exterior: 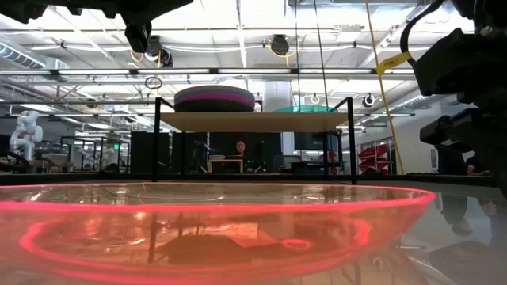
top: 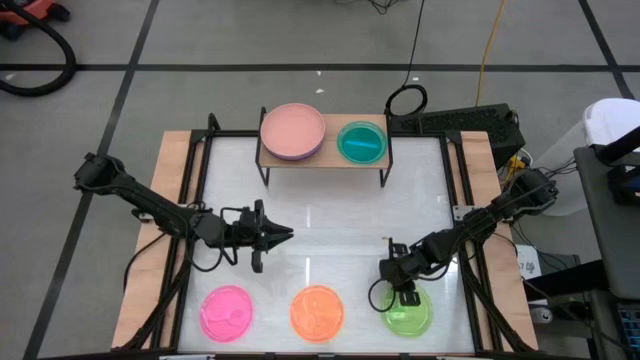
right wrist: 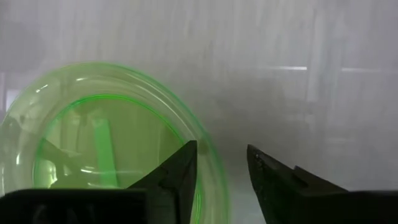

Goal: Place and stack plates onto a shelf
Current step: Stack the transparent green plate on top of the transparent blue plate on the shelf

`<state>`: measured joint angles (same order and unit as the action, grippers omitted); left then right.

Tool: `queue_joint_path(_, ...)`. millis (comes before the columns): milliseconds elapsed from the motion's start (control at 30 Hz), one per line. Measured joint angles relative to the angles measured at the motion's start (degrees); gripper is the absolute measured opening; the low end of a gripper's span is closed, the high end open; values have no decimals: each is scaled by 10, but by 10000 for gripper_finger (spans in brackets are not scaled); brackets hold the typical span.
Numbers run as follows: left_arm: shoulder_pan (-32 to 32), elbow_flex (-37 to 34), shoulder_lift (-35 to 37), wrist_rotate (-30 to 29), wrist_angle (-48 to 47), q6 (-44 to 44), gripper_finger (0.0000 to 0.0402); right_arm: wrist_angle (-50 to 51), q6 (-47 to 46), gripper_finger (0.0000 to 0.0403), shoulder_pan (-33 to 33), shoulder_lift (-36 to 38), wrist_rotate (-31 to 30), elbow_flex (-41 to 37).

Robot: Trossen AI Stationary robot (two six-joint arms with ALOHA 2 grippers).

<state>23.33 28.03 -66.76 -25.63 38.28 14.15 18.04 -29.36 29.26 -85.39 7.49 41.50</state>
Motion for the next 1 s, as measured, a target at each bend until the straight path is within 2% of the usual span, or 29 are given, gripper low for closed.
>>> queue_joint_path(133,0,0,0,0,0,0,62,1,0,93,0,0,0,0)
queue_joint_path(333,0,0,0,0,-2,0,62,1,3,11,0,0,24,0)
queue_joint_path(567,-2,0,0,0,-4,0,62,2,29,1,-20,34,25,0)
queue_joint_path(767,-10,0,0,0,-4,4,62,-31,110,0,-61,114,-56,-1)
queue_joint_path(1000,-12,0,0,0,-9,11,62,-181,219,0,-117,213,-155,0)
